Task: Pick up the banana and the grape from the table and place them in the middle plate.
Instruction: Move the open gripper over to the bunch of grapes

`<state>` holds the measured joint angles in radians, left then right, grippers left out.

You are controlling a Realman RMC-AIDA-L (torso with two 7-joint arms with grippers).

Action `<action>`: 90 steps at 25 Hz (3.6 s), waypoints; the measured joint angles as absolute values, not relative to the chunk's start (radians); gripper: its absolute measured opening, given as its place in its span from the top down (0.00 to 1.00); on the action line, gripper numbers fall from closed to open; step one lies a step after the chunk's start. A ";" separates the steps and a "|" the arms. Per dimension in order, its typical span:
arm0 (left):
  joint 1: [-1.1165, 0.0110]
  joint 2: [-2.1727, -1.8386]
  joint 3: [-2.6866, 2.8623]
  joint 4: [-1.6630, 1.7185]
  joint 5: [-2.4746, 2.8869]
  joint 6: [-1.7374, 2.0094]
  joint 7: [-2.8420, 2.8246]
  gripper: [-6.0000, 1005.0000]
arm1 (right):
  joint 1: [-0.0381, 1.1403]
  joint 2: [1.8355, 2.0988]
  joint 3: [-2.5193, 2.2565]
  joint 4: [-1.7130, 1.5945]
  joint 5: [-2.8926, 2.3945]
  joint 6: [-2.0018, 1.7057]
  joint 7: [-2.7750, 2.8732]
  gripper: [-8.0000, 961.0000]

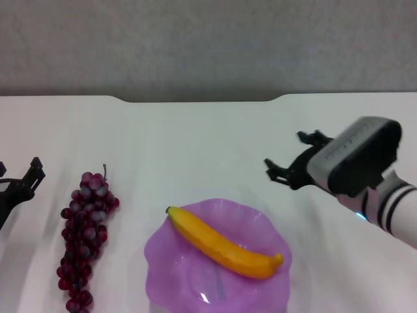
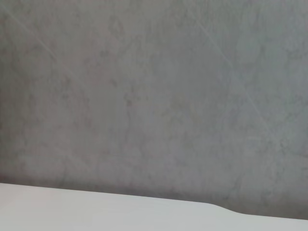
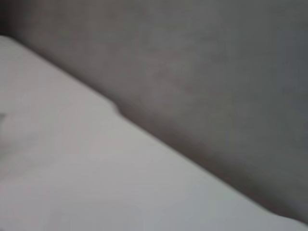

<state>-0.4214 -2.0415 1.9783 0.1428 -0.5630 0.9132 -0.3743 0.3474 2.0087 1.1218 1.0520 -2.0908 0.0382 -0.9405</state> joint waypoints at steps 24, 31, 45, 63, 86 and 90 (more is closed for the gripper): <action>-0.414 -2.043 2.019 0.198 -0.554 0.980 -0.413 0.24 | 0.476 2.012 0.616 0.300 -2.104 -0.953 -0.020 0.08; -0.334 -1.977 2.060 0.437 -0.462 0.885 -0.498 0.24 | 0.477 2.013 0.607 0.295 -2.102 -0.915 -0.023 0.08; -0.125 -1.865 1.932 1.322 -0.142 -0.216 -0.406 0.24 | 0.487 2.011 0.606 0.293 -2.101 -0.872 -0.021 0.08; -0.217 -2.033 1.513 1.411 -0.553 -0.945 0.402 0.24 | 0.506 2.013 0.606 0.303 -2.113 -0.829 -0.020 0.08; -0.329 -2.039 1.552 1.086 -0.565 -0.742 0.405 0.24 | 0.506 2.013 0.610 0.300 -2.113 -0.834 -0.020 0.08; -0.347 -2.040 1.560 1.048 -0.570 -0.733 0.402 0.24 | 0.506 2.013 0.607 0.301 -2.114 -0.836 -0.020 0.08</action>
